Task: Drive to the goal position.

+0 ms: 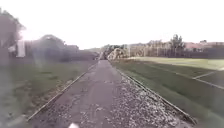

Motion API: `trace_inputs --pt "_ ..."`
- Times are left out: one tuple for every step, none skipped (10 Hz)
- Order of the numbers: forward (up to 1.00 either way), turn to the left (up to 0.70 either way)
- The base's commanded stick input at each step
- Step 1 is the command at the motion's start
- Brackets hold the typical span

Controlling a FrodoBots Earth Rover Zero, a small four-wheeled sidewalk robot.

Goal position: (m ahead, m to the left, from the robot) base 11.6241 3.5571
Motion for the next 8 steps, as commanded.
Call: trace_inputs --pt "0.70 0.00" --pt "0.70 0.00" --pt "0.70 0.00" --pt "0.70 0.00" --pt "0.70 0.00" --pt "0.70 0.00" --pt "0.70 0.21" --pt "0.70 0.33"
